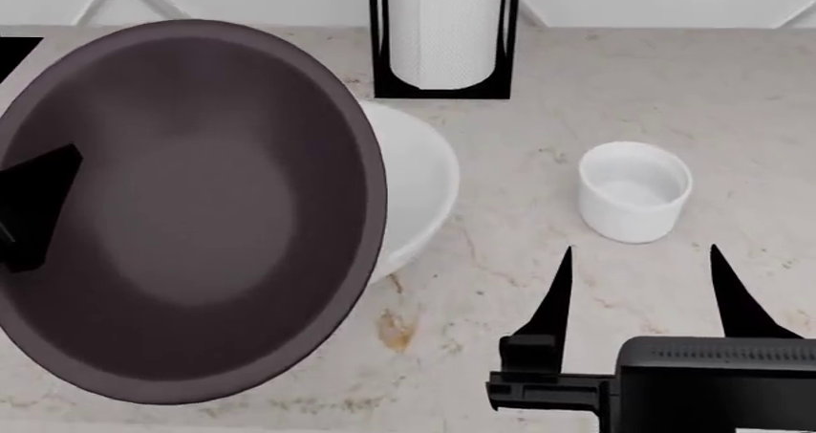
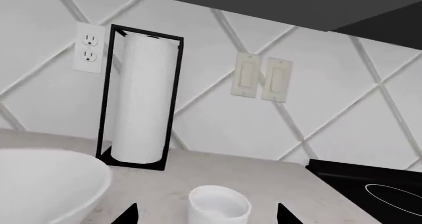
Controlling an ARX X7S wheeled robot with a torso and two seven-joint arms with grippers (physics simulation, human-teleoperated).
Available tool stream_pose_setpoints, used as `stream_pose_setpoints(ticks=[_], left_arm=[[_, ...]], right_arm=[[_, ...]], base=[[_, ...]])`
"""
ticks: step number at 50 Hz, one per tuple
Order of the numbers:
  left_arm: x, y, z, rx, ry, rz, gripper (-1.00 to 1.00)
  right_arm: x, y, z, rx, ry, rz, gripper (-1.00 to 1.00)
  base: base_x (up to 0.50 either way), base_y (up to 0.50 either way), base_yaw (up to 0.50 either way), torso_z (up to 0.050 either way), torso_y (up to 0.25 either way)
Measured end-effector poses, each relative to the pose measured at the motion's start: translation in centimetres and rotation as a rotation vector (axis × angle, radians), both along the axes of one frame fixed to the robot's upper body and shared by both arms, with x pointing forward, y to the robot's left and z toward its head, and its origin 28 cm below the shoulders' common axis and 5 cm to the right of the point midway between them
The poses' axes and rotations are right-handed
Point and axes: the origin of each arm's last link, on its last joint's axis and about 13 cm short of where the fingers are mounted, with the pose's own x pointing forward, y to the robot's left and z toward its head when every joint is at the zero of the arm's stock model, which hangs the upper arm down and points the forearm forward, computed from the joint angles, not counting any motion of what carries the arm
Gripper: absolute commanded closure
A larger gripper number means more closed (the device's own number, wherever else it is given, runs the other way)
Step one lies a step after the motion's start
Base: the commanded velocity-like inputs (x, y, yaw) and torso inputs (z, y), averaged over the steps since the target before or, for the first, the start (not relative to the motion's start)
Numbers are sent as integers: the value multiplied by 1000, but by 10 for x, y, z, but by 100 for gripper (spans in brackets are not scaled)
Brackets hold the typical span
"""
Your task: Stack the bowls from largest to smallest.
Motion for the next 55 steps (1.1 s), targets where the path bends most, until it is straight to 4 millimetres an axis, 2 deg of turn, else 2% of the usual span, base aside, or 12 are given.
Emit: stream_pose_setpoints(ticks=[25,43,55], left_arm=[[-1,0,1,1,-2,3,100],[1,-1,3,-7,28,-5,100],[9,-4,18,24,98,-37,100]], right_arm=[[0,1,1,-6,0,4,-100],[0,1,-1,-4,-3,2,-100],[-1,1,-2,-1,-2,2,-100]], base=[[440,0,0,0,1],[3,0,0,0,1],[0,0,0,0,0]])
